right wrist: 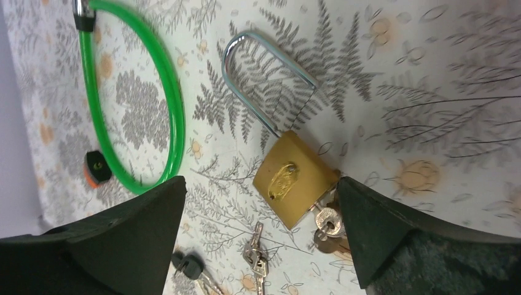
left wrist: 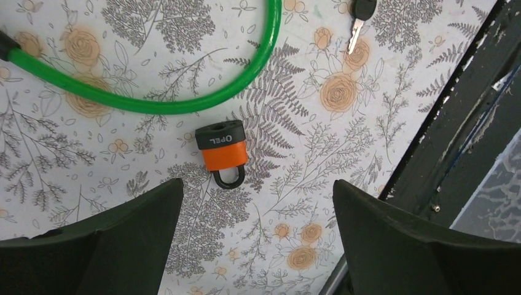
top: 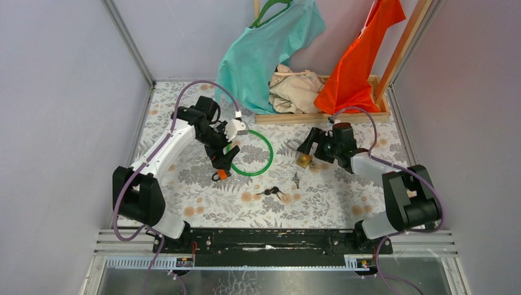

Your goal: Unlock with the key

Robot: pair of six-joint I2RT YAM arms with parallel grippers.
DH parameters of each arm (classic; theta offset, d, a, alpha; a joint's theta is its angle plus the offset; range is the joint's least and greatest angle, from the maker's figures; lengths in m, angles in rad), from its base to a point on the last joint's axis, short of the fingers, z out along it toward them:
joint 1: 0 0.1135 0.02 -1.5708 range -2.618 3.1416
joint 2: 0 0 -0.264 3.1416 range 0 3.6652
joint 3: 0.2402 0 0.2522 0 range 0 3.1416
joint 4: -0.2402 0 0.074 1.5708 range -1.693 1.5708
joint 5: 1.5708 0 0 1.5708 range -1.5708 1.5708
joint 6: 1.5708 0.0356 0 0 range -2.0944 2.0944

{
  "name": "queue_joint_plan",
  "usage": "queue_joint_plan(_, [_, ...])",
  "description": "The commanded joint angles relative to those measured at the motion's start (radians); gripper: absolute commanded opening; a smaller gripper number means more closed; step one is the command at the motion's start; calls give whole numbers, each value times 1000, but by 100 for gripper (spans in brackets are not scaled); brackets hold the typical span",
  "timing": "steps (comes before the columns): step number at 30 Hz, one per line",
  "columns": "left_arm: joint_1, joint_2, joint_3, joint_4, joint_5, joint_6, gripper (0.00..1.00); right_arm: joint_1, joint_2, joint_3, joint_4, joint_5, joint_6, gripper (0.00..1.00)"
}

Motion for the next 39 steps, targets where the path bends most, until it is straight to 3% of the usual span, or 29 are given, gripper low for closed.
queue_joint_plan(1, [34, 15, 24, -74, 61, 56, 99, 31, -143, 24, -6, 186, -86, 99])
queue_joint_plan(5, [41, 16, 62, -45, 23, -17, 100, 127, -204, 68, -146, 292, -129, 99])
queue_joint_plan(11, [45, 63, 156, 30, -249, -248, 100, 358, -267, 55, -340, 507, -118, 100])
queue_joint_plan(14, [84, 60, 170, 79, -291, -294, 100, 387, -253, 36, -381, 506, -83, 90])
queue_joint_plan(18, [128, 45, 185, 120, -285, -325, 100, 414, -195, 31, -390, 479, -70, 67])
queue_joint_plan(24, [156, 40, 193, 138, -307, -352, 100, 435, -80, 61, -359, 411, -79, 41])
queue_joint_plan(33, [156, 27, 162, 122, -273, -338, 100, 436, 8, 113, -375, 398, -103, 36])
queue_joint_plan(39, [156, 48, 171, 95, -251, -336, 100, 437, 15, 122, -381, 370, -131, 11])
